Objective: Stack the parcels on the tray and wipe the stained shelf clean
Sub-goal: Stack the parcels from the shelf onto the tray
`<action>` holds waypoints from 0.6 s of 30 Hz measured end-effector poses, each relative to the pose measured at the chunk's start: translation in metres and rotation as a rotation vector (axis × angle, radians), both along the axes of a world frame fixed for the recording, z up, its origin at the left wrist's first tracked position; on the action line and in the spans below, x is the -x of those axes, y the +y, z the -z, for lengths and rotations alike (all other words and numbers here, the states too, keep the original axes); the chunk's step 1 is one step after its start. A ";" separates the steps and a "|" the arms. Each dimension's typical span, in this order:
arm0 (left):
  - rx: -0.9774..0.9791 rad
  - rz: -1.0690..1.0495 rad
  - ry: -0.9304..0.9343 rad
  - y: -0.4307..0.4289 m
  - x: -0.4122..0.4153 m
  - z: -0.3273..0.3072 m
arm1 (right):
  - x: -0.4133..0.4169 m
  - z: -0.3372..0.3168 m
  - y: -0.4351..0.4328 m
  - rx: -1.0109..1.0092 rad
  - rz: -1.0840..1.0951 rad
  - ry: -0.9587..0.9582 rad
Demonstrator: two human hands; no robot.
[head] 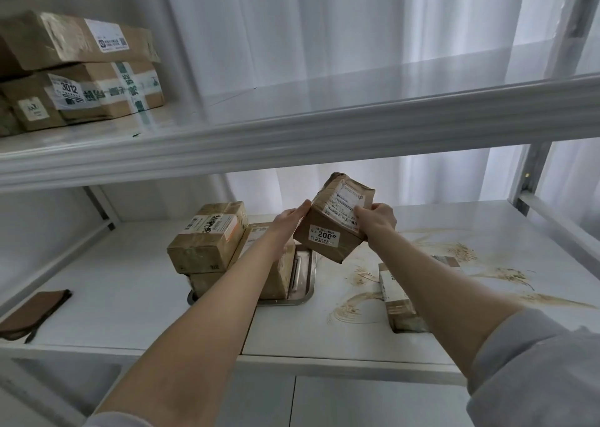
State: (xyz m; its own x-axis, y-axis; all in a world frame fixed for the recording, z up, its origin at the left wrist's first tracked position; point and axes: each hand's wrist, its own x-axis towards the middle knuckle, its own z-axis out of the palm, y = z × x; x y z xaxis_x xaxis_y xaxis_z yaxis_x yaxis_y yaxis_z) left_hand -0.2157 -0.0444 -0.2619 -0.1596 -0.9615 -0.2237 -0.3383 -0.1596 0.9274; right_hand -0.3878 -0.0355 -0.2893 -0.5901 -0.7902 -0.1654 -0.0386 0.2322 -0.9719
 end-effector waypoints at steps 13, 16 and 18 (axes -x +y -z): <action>0.051 0.168 -0.150 -0.001 0.002 0.010 | 0.008 0.003 0.015 0.079 -0.185 -0.368; 0.147 0.117 -0.272 -0.010 0.008 0.022 | 0.007 0.003 0.017 0.075 -0.228 -0.376; 0.213 0.083 -0.346 -0.014 0.011 0.028 | 0.007 0.004 0.018 0.065 -0.269 -0.373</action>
State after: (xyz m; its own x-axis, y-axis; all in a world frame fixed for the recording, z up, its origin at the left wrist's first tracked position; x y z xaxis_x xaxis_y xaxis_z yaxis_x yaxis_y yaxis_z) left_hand -0.2265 -0.0588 -0.2899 -0.1890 -0.9791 -0.0754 -0.6396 0.0645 0.7660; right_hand -0.3952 -0.0174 -0.2938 -0.2719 -0.9230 -0.2724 0.2663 0.1998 -0.9430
